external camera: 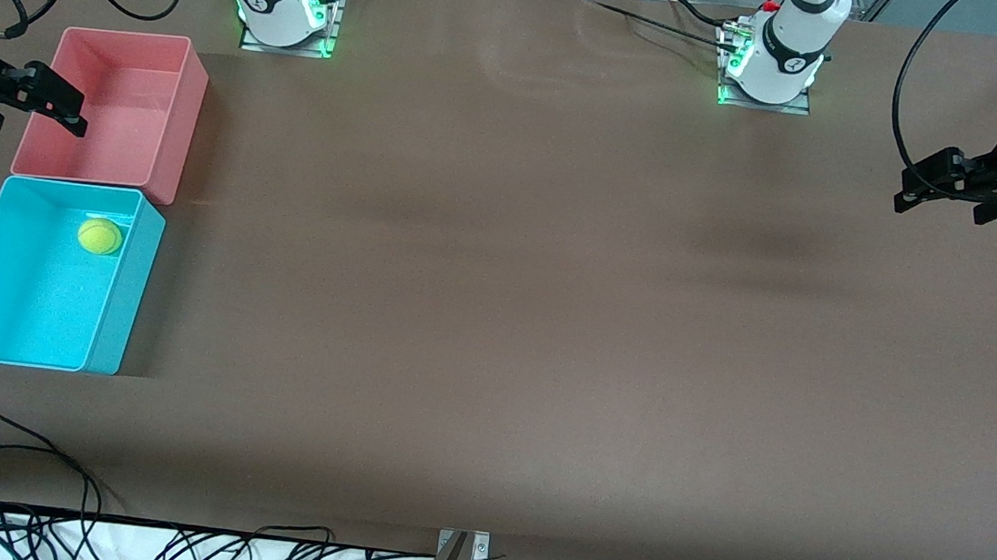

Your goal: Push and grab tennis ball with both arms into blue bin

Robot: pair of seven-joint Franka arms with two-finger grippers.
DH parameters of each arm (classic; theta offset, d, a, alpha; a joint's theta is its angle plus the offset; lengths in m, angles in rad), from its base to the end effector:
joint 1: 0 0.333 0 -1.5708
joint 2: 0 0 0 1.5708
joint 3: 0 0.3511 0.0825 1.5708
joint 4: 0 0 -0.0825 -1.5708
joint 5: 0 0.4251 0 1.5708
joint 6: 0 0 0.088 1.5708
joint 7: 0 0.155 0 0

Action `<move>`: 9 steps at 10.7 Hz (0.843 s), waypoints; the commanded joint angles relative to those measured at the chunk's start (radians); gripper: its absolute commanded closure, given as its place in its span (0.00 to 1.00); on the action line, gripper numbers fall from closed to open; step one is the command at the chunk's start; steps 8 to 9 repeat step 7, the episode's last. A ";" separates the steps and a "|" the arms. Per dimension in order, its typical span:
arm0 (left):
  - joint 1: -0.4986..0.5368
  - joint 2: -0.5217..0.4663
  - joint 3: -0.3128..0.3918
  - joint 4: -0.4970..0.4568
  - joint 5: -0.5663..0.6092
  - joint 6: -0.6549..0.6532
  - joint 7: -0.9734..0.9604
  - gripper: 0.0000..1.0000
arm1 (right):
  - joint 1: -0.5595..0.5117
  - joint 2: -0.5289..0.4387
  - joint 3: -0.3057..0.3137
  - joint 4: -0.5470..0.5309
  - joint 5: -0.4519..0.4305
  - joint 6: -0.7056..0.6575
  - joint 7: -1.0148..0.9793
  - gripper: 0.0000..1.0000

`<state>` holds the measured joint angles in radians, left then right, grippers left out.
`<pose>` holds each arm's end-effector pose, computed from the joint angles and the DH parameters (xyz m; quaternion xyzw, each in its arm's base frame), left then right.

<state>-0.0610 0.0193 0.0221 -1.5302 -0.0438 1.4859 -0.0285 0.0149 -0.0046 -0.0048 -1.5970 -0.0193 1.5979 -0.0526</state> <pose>0.5897 -0.0302 0.6139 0.9992 -0.0064 -0.0325 0.0206 0.5965 0.0031 0.6033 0.9995 0.0316 0.0025 0.0097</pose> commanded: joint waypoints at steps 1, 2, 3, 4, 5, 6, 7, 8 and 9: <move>-0.003 0.011 -0.004 0.031 0.024 -0.024 0.005 0.00 | 0.011 0.018 -0.006 0.025 0.005 -0.006 0.014 0.00; -0.003 0.013 -0.004 0.031 0.024 -0.024 0.005 0.00 | 0.011 0.018 -0.006 0.025 0.005 -0.003 0.016 0.00; -0.002 0.011 -0.004 0.031 0.024 -0.024 0.005 0.00 | 0.011 0.018 -0.006 0.025 0.005 0.005 0.014 0.00; -0.002 0.011 -0.004 0.031 0.024 -0.024 0.005 0.00 | 0.011 0.018 -0.006 0.025 0.007 0.010 0.013 0.00; -0.002 0.013 -0.002 0.031 0.024 -0.024 0.005 0.00 | 0.013 0.018 -0.003 0.025 0.006 0.013 0.013 0.00; -0.002 0.011 -0.002 0.030 0.024 -0.026 0.005 0.00 | 0.013 0.018 -0.001 0.025 0.007 0.011 0.013 0.00; -0.002 0.011 -0.002 0.031 0.024 -0.030 0.005 0.00 | 0.013 0.018 -0.001 0.025 0.007 0.011 0.013 0.00; -0.002 0.011 -0.002 0.031 0.024 -0.030 0.005 0.00 | 0.013 0.018 -0.001 0.025 0.007 0.011 0.013 0.00; -0.002 0.011 -0.002 0.031 0.024 -0.030 0.005 0.00 | 0.013 0.018 -0.001 0.025 0.007 0.011 0.013 0.00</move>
